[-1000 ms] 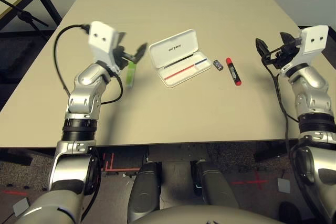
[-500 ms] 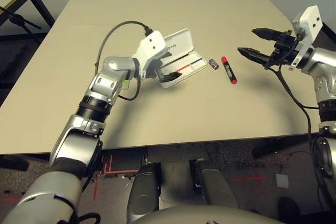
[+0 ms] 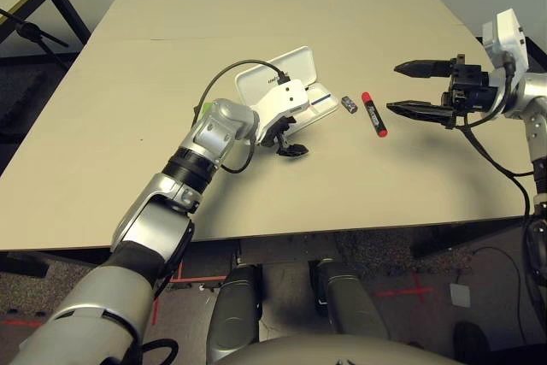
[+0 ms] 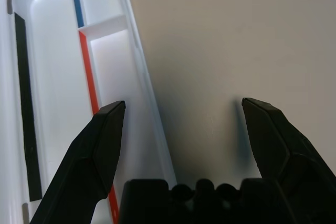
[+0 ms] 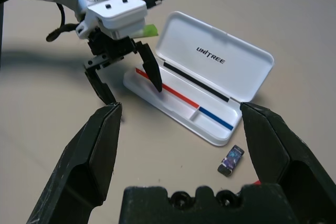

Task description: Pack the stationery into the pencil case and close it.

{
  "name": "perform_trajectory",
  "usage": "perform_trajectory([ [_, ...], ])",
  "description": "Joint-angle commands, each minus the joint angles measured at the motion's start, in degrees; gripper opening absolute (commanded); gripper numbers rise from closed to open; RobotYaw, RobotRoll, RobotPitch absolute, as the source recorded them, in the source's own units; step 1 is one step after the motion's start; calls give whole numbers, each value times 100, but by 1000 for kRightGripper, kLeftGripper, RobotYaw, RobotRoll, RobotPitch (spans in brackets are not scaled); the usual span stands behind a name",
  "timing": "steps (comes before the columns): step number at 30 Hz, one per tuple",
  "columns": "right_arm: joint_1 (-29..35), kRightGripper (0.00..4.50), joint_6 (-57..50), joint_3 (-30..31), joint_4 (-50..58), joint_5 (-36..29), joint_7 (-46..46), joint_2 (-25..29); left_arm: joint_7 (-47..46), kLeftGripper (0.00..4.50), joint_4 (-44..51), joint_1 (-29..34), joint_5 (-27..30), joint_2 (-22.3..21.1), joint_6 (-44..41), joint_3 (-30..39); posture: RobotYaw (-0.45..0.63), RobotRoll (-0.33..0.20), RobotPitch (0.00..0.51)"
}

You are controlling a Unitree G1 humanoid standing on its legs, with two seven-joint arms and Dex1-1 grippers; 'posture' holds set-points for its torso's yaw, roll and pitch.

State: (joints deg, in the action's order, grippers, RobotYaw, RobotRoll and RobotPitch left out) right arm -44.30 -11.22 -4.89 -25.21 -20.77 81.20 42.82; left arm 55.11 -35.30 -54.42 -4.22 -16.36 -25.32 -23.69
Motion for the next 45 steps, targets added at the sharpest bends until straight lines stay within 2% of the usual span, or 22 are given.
perform_trajectory([
  [1,-23,4500,-82,6,187,-81,15,31,-71,4470,-406,-172,-169,75,125,-11,-108,0,100],
  [10,21,4500,-151,-61,286,-129,-47,87,276,4470,-1049,-309,-611,138,439,-341,-116,0,103],
  [13,23,4500,-146,-71,288,-127,-68,87,319,3528,-1143,-347,-660,186,484,-346,-115,0,103],
  [16,35,4500,-144,-76,301,-136,-96,79,448,2277,-1150,-365,-682,203,464,-355,-115,0,104],
  [22,55,4500,-110,-107,249,-152,-152,85,505,80,-1155,-384,-741,151,613,-323,-111,0,102],
  [31,40,4500,-135,-244,51,-187,-294,174,845,20,-424,-144,-778,-294,996,-271,-98,0,103],
  [39,1,4500,-383,-523,-325,-218,-952,180,1352,20,1243,515,-592,-1017,798,-155,-88,0,109],
  [45,12,4500,-785,-635,-486,-134,-1642,185,1567,20,2437,997,-277,-1293,620,-20,-76,0,112],
])
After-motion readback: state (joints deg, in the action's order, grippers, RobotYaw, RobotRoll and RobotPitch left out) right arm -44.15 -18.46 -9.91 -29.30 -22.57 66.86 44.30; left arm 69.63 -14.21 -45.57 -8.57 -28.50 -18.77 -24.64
